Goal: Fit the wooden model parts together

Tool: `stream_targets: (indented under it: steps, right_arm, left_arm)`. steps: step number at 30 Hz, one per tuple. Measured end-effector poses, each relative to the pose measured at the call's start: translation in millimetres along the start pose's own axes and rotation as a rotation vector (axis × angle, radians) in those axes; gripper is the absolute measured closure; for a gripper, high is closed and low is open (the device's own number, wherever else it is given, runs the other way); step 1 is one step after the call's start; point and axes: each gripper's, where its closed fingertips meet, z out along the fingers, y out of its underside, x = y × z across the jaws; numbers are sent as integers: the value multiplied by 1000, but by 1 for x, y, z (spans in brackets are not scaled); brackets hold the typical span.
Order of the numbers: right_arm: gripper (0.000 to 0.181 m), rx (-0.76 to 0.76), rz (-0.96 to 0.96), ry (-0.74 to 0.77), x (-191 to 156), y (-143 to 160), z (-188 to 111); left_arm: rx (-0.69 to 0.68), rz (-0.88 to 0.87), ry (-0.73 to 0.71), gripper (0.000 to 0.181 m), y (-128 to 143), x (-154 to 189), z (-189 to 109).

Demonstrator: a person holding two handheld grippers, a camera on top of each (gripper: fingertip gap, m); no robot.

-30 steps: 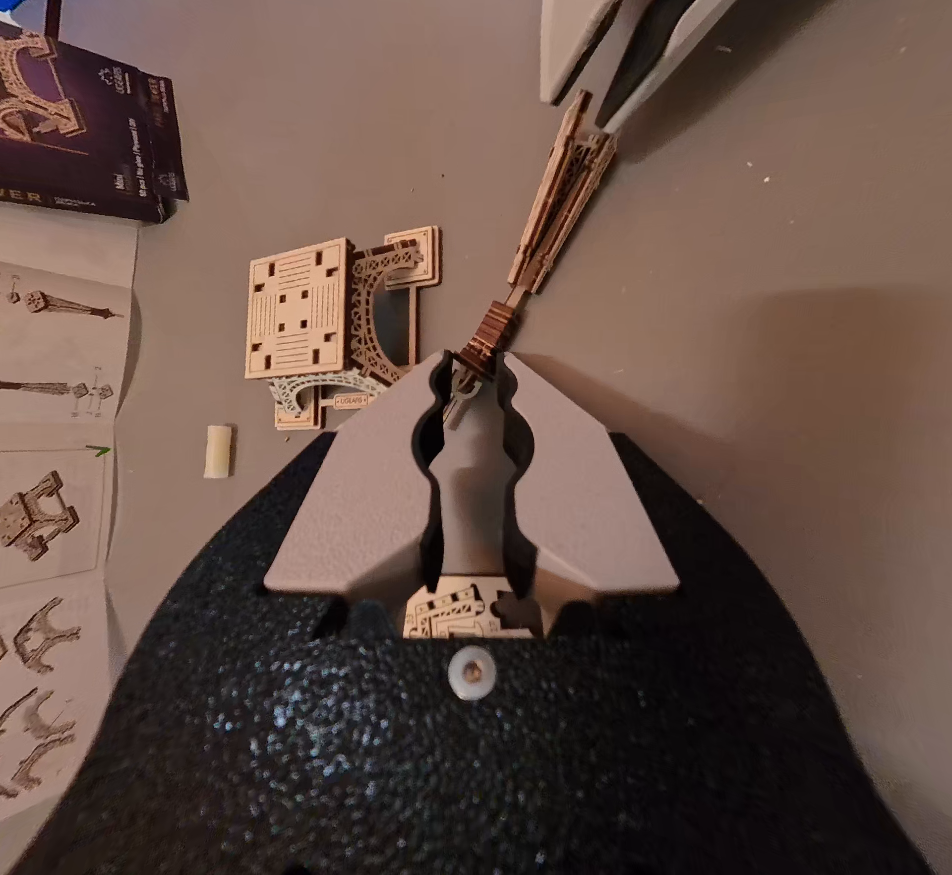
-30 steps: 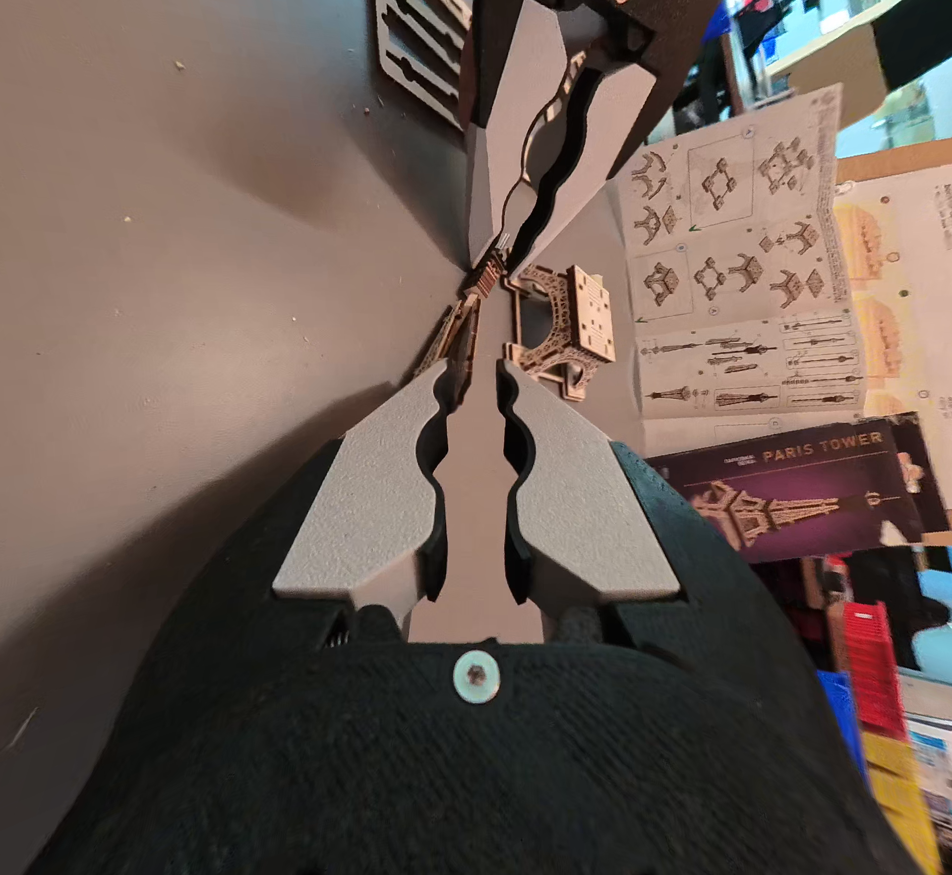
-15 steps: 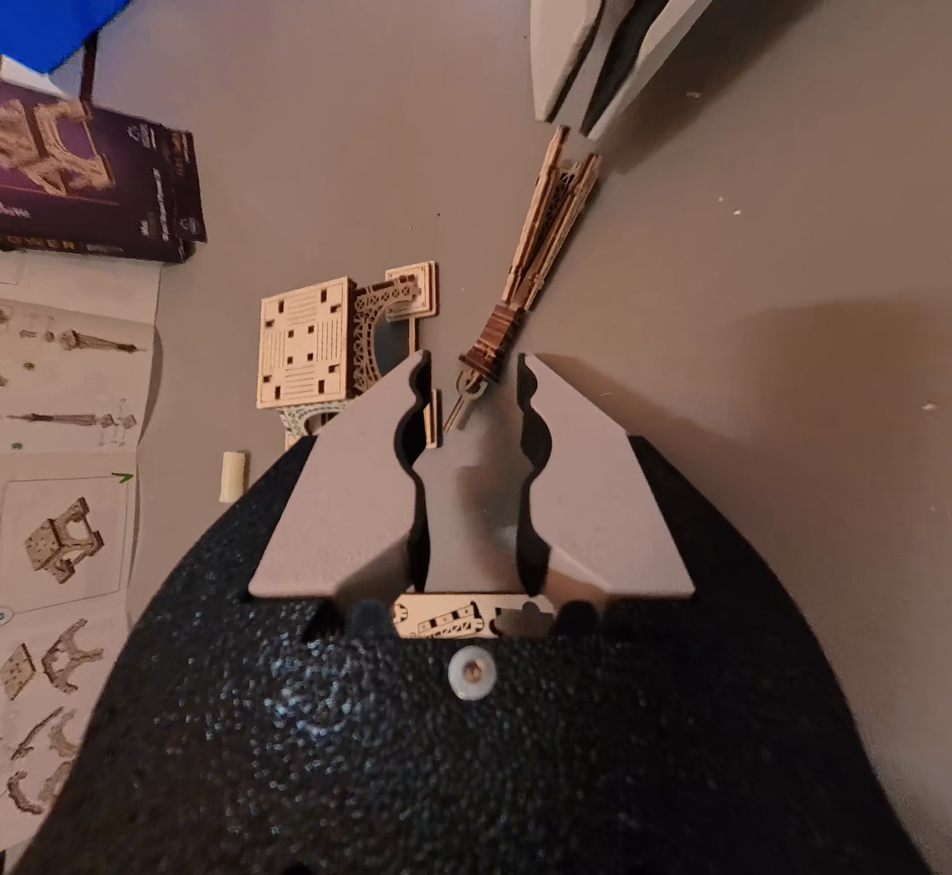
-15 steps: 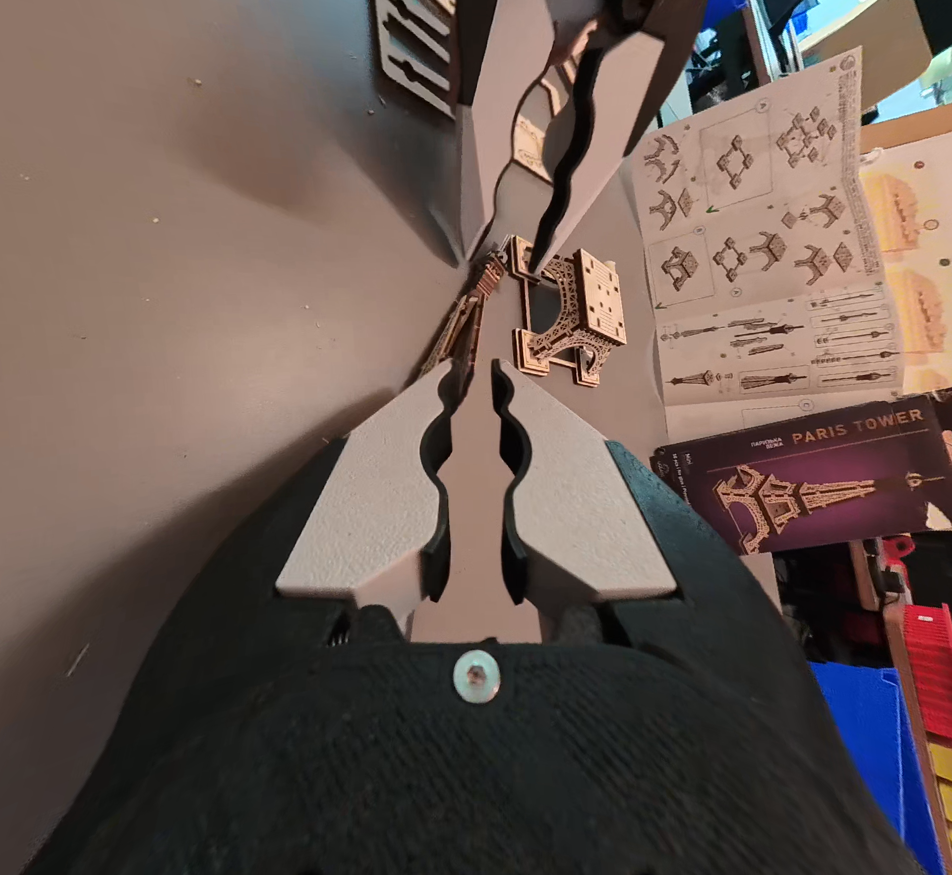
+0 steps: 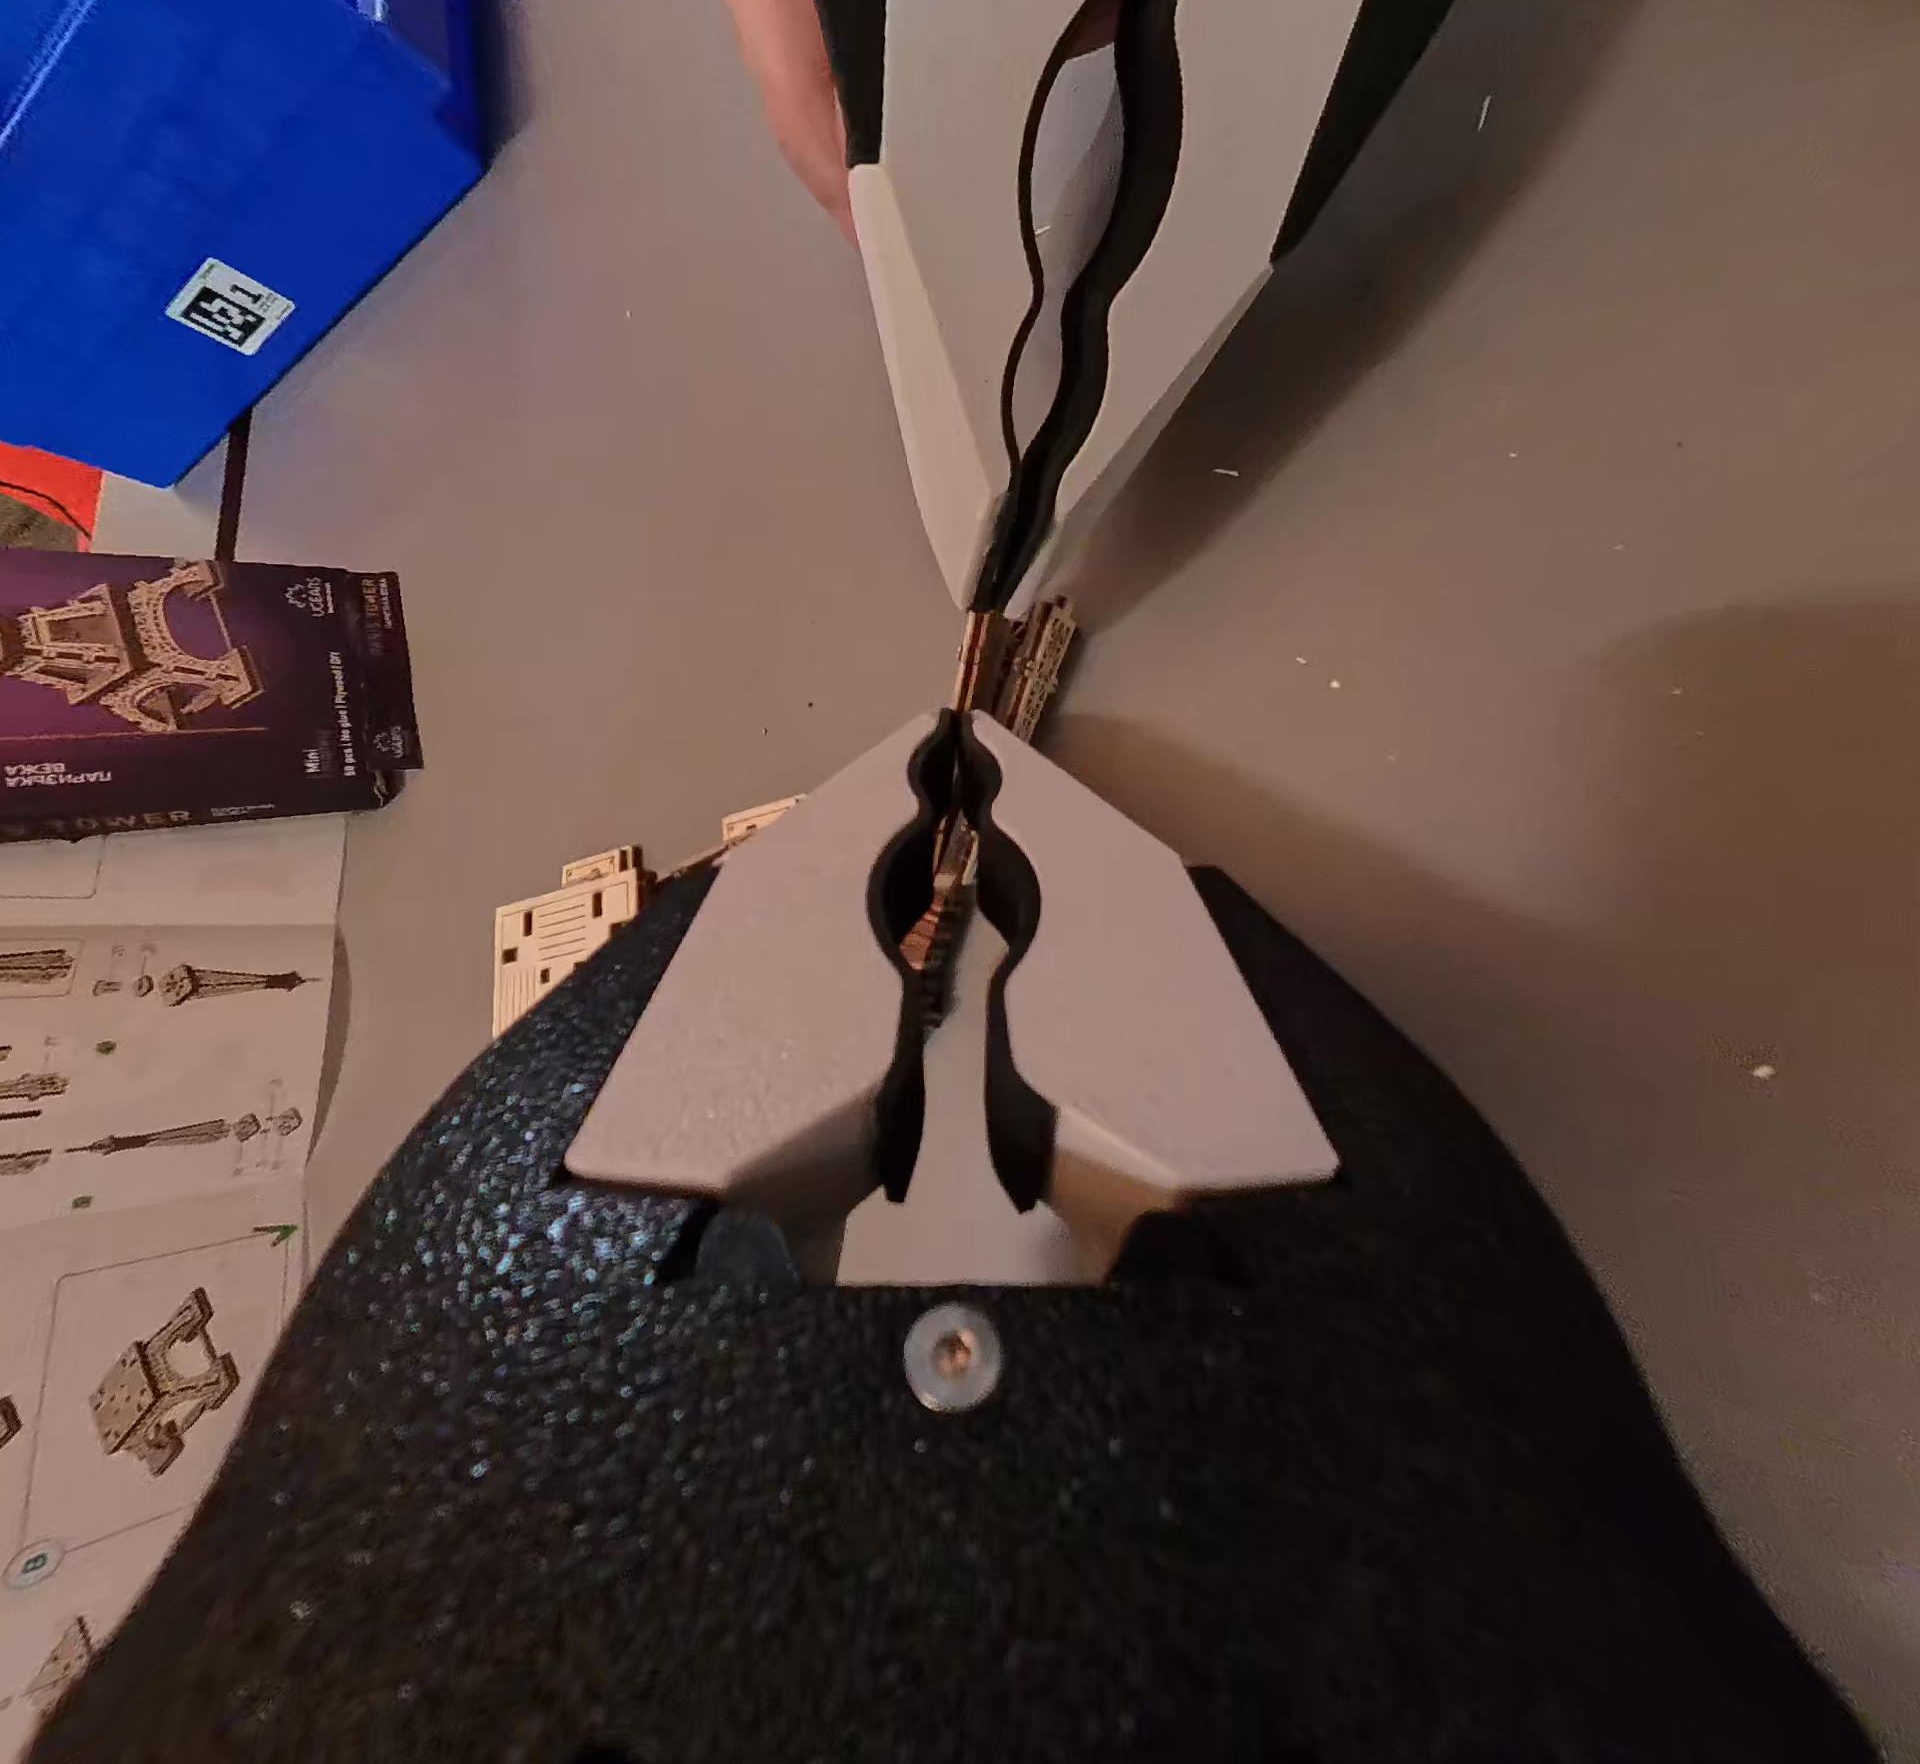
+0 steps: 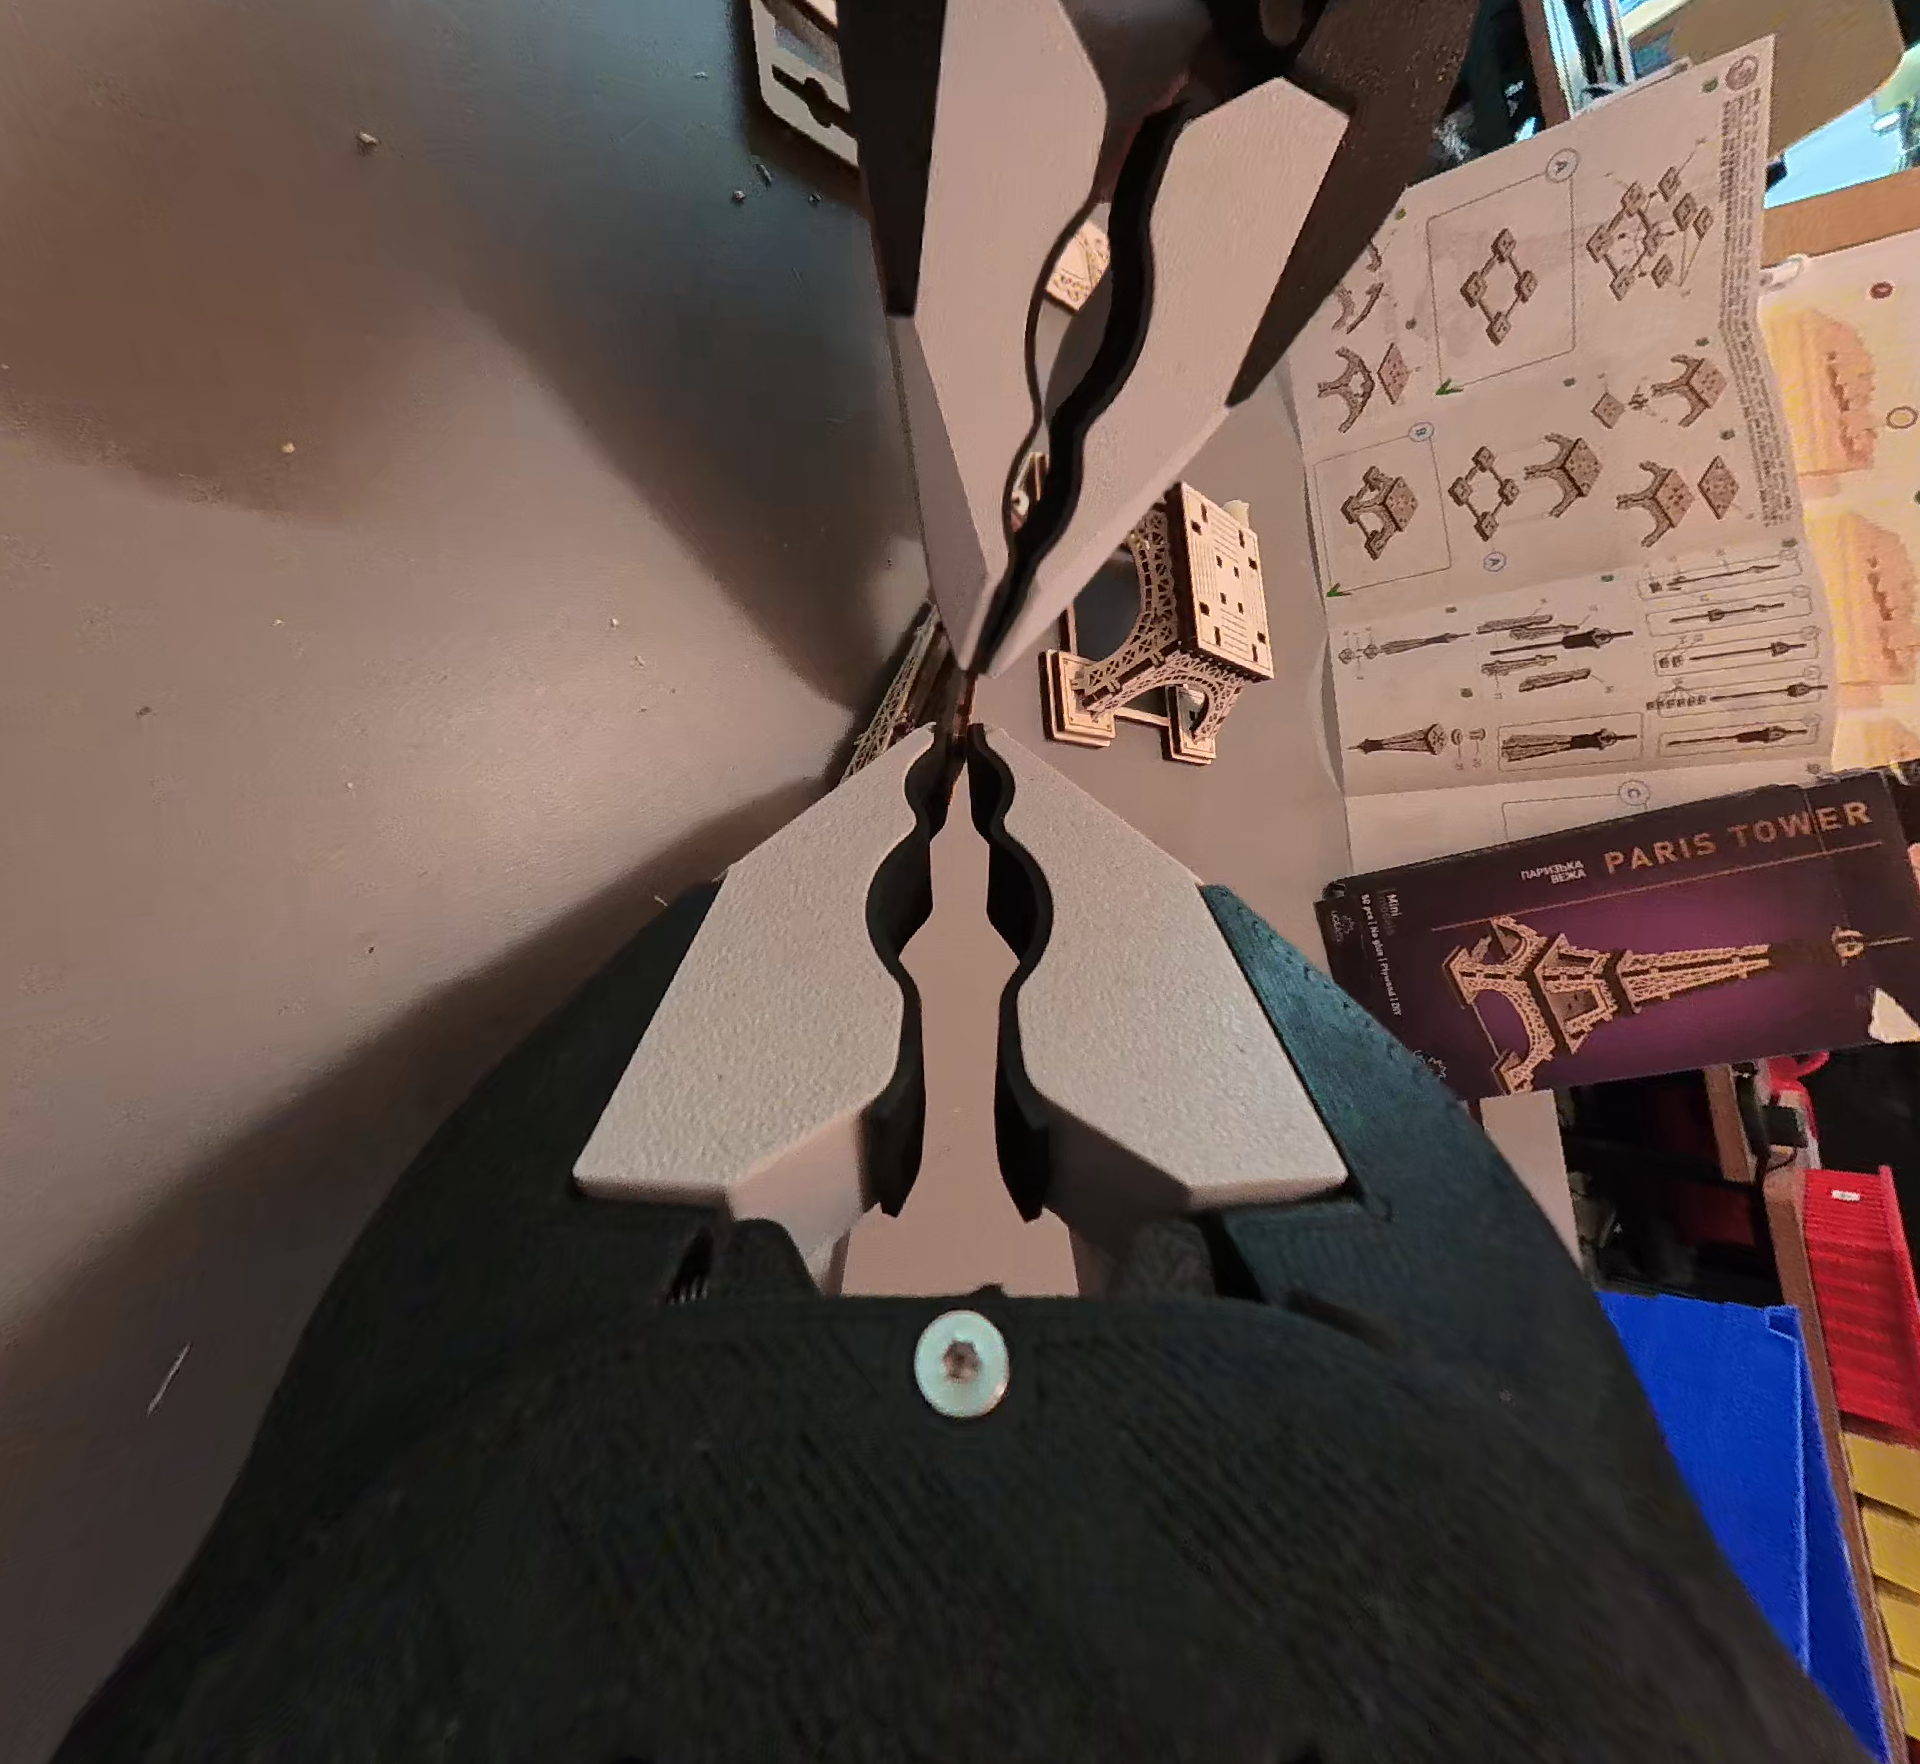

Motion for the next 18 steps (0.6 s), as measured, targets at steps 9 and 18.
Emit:
stream_targets:
  steps: [9, 18]
  right_arm:
    - [180, 15, 11, 18, -2, 0, 1]
    - [181, 15, -29, 56, -2, 1, 0]
  left_arm:
    - [-32, 17, -1, 181, 0, 1, 0]
    - [-52, 36, -12, 181, 1, 2, 1]
